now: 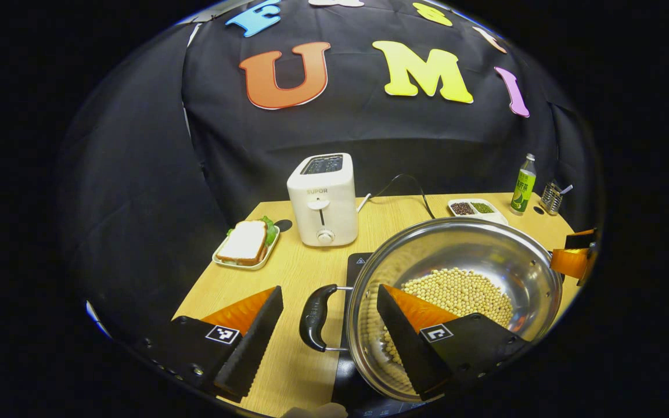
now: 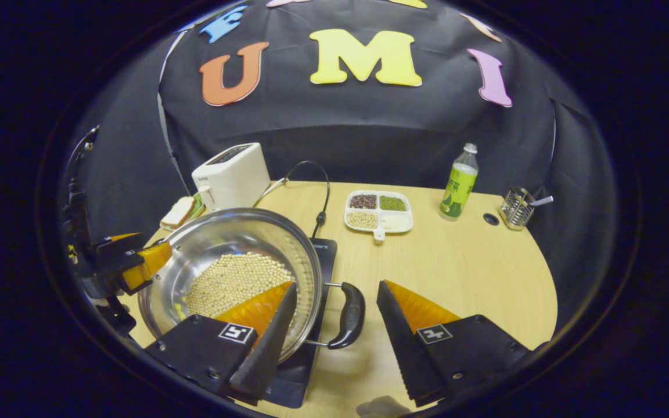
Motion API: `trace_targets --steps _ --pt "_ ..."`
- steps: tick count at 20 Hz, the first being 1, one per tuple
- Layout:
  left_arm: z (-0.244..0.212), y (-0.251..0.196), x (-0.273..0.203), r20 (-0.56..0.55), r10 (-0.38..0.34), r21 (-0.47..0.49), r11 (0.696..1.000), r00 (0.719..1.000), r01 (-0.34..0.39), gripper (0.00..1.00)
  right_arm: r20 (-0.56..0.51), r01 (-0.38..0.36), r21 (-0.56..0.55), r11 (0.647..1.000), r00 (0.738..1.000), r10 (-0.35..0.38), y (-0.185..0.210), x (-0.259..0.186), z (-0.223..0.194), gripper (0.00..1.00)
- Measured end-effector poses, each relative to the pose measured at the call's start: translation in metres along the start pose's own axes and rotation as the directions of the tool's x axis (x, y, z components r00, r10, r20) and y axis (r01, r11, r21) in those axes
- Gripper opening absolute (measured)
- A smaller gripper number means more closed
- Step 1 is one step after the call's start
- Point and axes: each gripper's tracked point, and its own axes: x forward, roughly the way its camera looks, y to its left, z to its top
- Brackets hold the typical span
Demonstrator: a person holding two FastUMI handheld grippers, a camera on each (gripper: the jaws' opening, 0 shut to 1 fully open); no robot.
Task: First push the handle of the pot to place it horizontally, then grasp the pot with both hands and set it on the induction cooktop.
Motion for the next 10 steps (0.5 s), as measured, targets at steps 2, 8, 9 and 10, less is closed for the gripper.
trace_targets --steps 2,8,9,10 --pt "0.009 0.001 -0.009 0.027 0.012 0.004 1.000 1.000 -0.012 0.96 0.004 -0.012 -0.008 1.000 1.000 0.012 0.001 -0.005 0.000 0.87" --pt "0.044 -0.007 -0.074 0.128 0.035 -0.019 0.999 0.991 -0.033 0.97 0.060 -0.010 -0.021 1.000 0.998 0.012 -0.019 -0.045 0.013 0.87" --pt "0.051 -0.011 -0.088 0.148 0.035 -0.029 0.999 0.988 -0.031 0.96 0.080 -0.011 -0.025 1.000 0.997 0.013 -0.025 -0.055 0.017 0.87" --pt "0.056 -0.018 -0.103 0.163 0.034 -0.042 0.999 0.986 -0.027 0.97 0.100 -0.020 -0.022 1.000 0.995 0.023 -0.028 -0.067 0.022 0.87"
